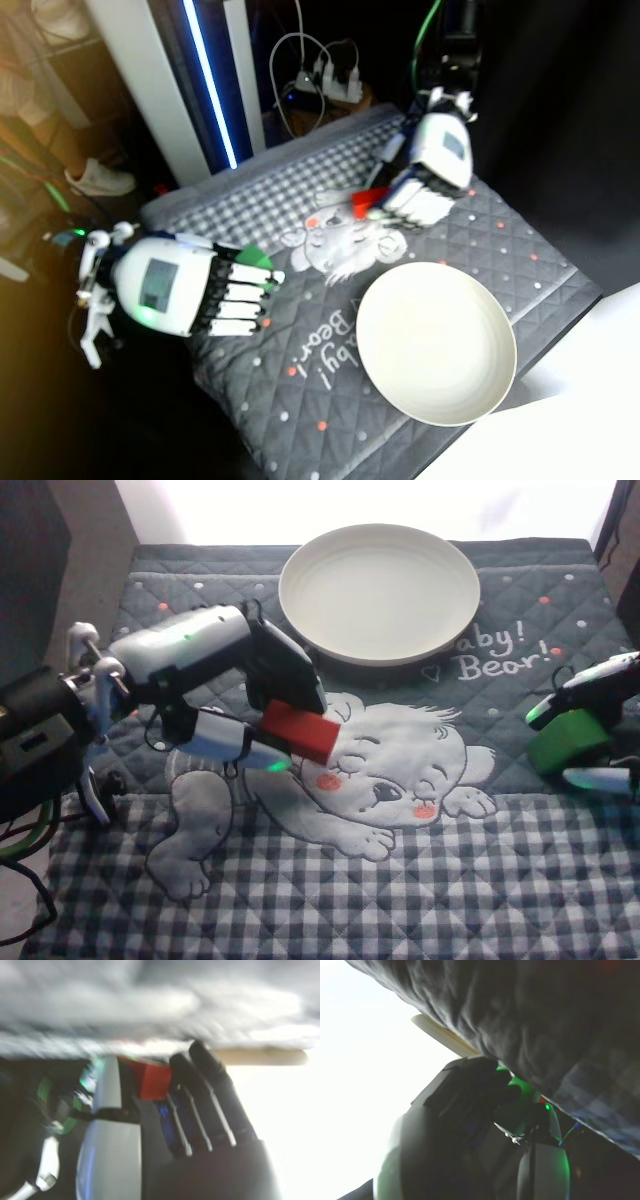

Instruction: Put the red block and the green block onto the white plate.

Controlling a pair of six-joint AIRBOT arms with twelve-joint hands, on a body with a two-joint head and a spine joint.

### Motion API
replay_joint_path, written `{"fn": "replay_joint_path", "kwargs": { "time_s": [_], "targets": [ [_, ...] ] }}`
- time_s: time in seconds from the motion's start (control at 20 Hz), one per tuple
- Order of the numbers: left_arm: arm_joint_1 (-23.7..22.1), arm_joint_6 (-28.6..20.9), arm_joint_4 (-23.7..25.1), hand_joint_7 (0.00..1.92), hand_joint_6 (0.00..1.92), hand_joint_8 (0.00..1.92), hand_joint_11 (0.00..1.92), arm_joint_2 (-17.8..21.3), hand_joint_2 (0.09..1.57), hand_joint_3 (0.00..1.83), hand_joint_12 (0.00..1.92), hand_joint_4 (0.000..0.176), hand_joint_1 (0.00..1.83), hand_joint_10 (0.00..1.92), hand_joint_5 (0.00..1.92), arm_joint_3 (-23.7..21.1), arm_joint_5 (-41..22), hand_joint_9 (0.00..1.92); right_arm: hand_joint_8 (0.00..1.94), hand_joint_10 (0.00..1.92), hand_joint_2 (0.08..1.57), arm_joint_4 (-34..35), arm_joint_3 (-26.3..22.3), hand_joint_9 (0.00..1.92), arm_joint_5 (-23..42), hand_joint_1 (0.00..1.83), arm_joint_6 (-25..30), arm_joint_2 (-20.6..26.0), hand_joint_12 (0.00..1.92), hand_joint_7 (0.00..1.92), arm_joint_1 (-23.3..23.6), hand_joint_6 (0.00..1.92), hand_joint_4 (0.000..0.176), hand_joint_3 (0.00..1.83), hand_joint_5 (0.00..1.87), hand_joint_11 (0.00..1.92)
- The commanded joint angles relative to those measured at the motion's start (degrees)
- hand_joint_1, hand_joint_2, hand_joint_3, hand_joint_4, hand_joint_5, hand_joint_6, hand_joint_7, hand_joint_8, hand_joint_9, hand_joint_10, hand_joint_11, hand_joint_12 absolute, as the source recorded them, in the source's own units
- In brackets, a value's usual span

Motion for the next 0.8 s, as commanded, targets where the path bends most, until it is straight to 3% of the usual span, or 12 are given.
{"fn": "replay_joint_path", "kwargs": {
  "time_s": [0.0, 0.1, 0.15, 0.2, 0.25, 0.35, 0.4, 0.5, 0.55, 0.65, 0.7, 0.75],
  "targets": [
    [-0.20, 0.93, -1.33, 1.22, 0.64, 0.70, 0.69, 0.12, 1.03, 0.00, 1.25, 0.000, 1.28, 0.62, 1.14, 0.36, -7.98, 1.06, 0.70, 1.11, 1.06, 1.59, 0.64, 1.02, 8.32, 1.37, 0.87, 0.37, 1.17, 1.16, 0.22, 0.66, 0.000, 0.00, 1.05, 0.85],
    [-1.95, 2.75, -3.55, 1.19, 0.70, 0.70, 0.64, -0.31, 1.04, 0.00, 1.29, 0.010, 1.26, 0.51, 1.13, 0.83, -10.92, 1.07, 0.79, 1.04, 1.06, 1.78, 1.76, 1.04, 9.10, 1.39, 0.55, 0.30, 0.93, 1.13, 3.27, 0.65, 0.000, 0.00, 1.05, 0.90],
    [-2.59, 3.92, -4.82, 1.19, 0.68, 0.70, 0.66, -0.26, 1.04, 0.00, 1.24, 0.013, 1.26, 0.45, 1.14, 0.86, -11.90, 1.08, 0.84, 0.80, 1.05, 0.94, 2.39, 1.11, 8.10, 1.30, 0.04, 0.04, 1.05, 1.17, 5.59, 0.56, 0.000, 0.00, 1.12, 0.94],
    [-3.31, 4.28, -6.40, 1.26, 0.65, 0.60, 0.59, -0.25, 1.02, 0.00, 1.12, 0.000, 1.37, 0.79, 1.13, 1.42, -13.02, 1.07, 0.85, 0.79, 1.04, -0.33, 4.10, 1.17, 6.40, 1.29, -0.03, -1.31, 1.25, 1.18, 9.16, 0.46, 0.000, 0.00, 1.18, 0.98],
    [-3.93, 4.44, -7.52, 1.25, 0.68, 0.63, 0.53, -0.57, 1.03, 0.00, 1.17, 0.000, 1.29, 0.60, 1.11, 2.28, -13.61, 1.06, 0.88, 0.91, 1.03, -0.77, 5.83, 1.15, 5.30, 1.29, -0.05, -2.80, 1.39, 1.18, 11.72, 0.36, 0.000, 0.00, 1.23, 0.96],
    [-5.98, 5.26, -9.12, 1.27, 0.63, 0.59, 0.75, -2.09, 1.02, 0.00, 1.23, 0.000, 1.28, 0.50, 1.14, 4.81, -13.72, 1.19, 0.63, 0.57, 1.02, -0.98, 9.63, 1.24, 4.37, 1.27, -0.05, -5.86, 1.05, 1.26, 15.55, 0.55, 0.000, 0.00, 1.18, 1.04],
    [-7.43, 5.33, -9.36, 1.32, 0.61, 0.40, 0.76, -3.04, 1.01, 0.00, 1.21, 0.000, 1.38, 0.84, 1.13, 6.12, -13.36, 1.14, 0.51, 0.35, 1.02, -0.98, 11.32, 1.30, 3.11, 1.27, -0.06, -7.19, 0.95, 1.31, 17.93, 0.61, 0.000, 0.00, 1.16, 1.03],
    [-10.87, 5.32, -10.37, 1.33, 0.65, 0.36, 0.79, -5.77, 1.01, 0.00, 1.10, 0.000, 1.40, 0.86, 1.13, 10.84, -11.14, 1.15, 0.42, 0.15, 1.02, -0.89, 16.87, 1.35, -1.83, 1.27, -0.08, -12.36, 0.91, 1.34, 23.93, 0.66, 0.000, 0.00, 1.14, 0.95],
    [-11.64, 5.32, -10.73, 1.27, 0.72, 0.48, 0.74, -6.74, 1.02, 0.00, 0.99, 0.000, 1.40, 0.89, 1.10, 12.36, -10.04, 1.10, 0.40, 0.09, 1.02, -0.89, 19.45, 1.36, -4.41, 1.27, -0.08, -14.67, 0.87, 1.35, 25.81, 0.69, 0.000, 0.00, 1.13, 0.97],
    [-14.10, 5.31, -11.31, 1.22, 0.70, 0.65, 0.62, -10.80, 1.03, 0.00, 1.04, 0.000, 1.27, 0.44, 1.11, 18.10, -5.31, 1.10, 0.51, 0.04, 1.03, -1.28, 25.19, 1.39, -10.49, 1.27, -0.08, -18.94, 0.78, 1.31, 28.71, 0.74, 0.000, 0.00, 1.08, 1.07],
    [-15.89, 4.77, -11.35, 1.24, 0.61, 0.56, 0.76, -15.03, 1.02, 0.00, 1.15, 0.000, 1.37, 0.87, 1.12, 23.71, -0.42, 1.10, 0.61, 0.03, 1.04, -1.54, 28.77, 1.40, -14.21, 1.27, -0.07, -21.32, 0.74, 1.27, 30.07, 0.74, 0.000, 0.00, 1.07, 1.09],
    [-16.67, 3.58, -11.17, 1.19, 0.56, 0.73, 0.66, -17.68, 1.03, 0.00, 1.26, 0.000, 1.29, 0.76, 1.17, 27.30, 2.36, 1.04, 0.61, 0.02, 1.05, -1.61, 30.95, 1.39, -16.10, 1.27, -0.07, -22.86, 0.76, 1.26, 30.83, 0.78, 0.000, 0.00, 1.04, 1.07]
  ]
}}
